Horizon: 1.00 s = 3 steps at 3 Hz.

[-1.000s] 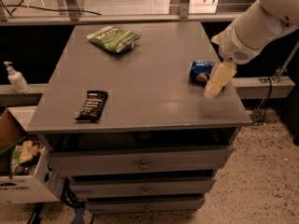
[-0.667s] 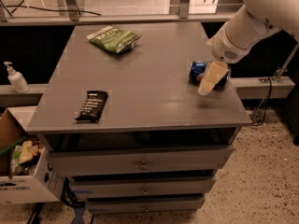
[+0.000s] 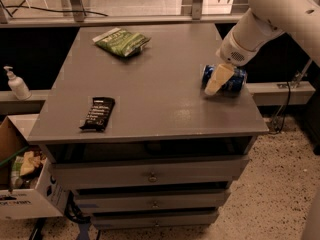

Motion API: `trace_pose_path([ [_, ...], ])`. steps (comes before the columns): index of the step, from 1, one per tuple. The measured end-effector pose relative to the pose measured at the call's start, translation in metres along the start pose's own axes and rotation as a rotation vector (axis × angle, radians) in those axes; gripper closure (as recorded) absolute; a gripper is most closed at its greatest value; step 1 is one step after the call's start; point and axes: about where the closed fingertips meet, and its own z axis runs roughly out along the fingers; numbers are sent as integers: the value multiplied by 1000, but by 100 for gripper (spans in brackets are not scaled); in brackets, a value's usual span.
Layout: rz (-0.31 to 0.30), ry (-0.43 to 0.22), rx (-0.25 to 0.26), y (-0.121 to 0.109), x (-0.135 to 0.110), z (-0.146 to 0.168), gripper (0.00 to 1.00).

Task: Move pepsi can near green jalapeno chip bag

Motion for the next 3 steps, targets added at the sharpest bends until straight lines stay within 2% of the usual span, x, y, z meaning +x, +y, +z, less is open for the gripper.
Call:
trace_pose_path([
  [2, 40, 4, -26, -7, -3, 5, 65],
  [3, 28, -31, -53, -7, -26, 3, 88],
])
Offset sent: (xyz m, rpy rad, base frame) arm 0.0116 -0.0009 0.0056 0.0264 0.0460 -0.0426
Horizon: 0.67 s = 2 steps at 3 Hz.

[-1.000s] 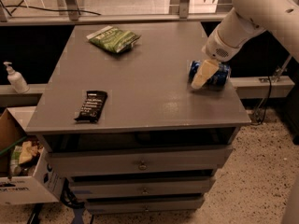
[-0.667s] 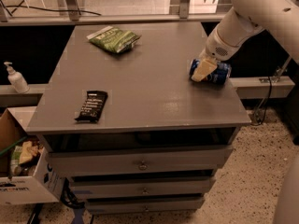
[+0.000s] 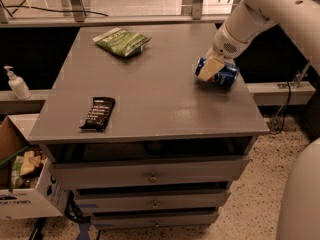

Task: Move pepsi can near green jalapeno chip bag

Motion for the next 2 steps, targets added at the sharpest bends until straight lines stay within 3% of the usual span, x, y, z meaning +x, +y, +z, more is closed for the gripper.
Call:
trace_pose_path([
  [1, -31, -18, -11, 3, -49, 5, 100],
  [2, -36, -17, -10, 3, -51, 7, 100],
])
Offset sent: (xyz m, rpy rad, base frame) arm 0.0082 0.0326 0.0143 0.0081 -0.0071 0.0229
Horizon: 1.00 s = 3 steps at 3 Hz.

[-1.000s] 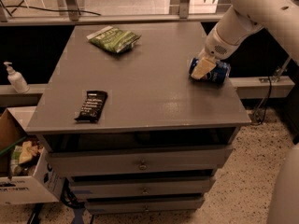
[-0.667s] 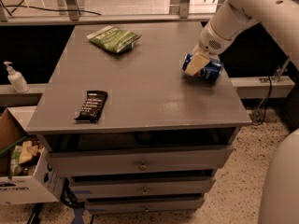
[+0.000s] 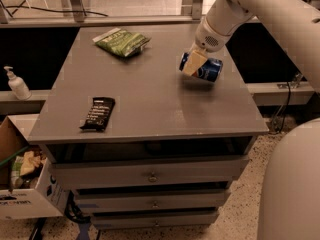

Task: Move pepsi can near green jalapeno chip bag

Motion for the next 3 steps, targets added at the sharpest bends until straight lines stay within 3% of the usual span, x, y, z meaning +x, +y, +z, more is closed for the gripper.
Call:
trace_pose_path([
  [3, -133, -26, 101, -32, -75, 19, 100],
])
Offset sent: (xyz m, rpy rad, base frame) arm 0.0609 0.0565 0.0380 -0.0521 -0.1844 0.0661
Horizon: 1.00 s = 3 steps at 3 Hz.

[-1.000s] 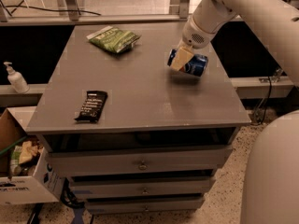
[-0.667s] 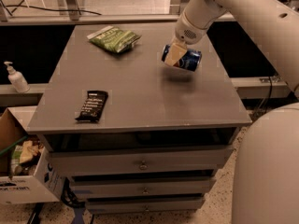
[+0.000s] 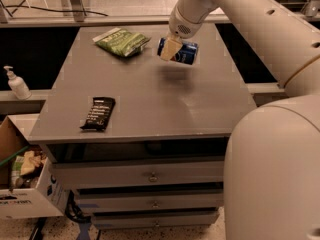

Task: Move pepsi can near green jalapeno chip bag

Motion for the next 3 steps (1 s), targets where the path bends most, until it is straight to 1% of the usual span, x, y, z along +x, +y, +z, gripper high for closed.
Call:
trace_pose_path([
  [1, -48, -39, 30, -11, -25, 20, 100],
  [2, -95, -94, 46, -17, -48, 37, 100],
  [3, -166, -125, 51, -20, -69, 52, 100],
])
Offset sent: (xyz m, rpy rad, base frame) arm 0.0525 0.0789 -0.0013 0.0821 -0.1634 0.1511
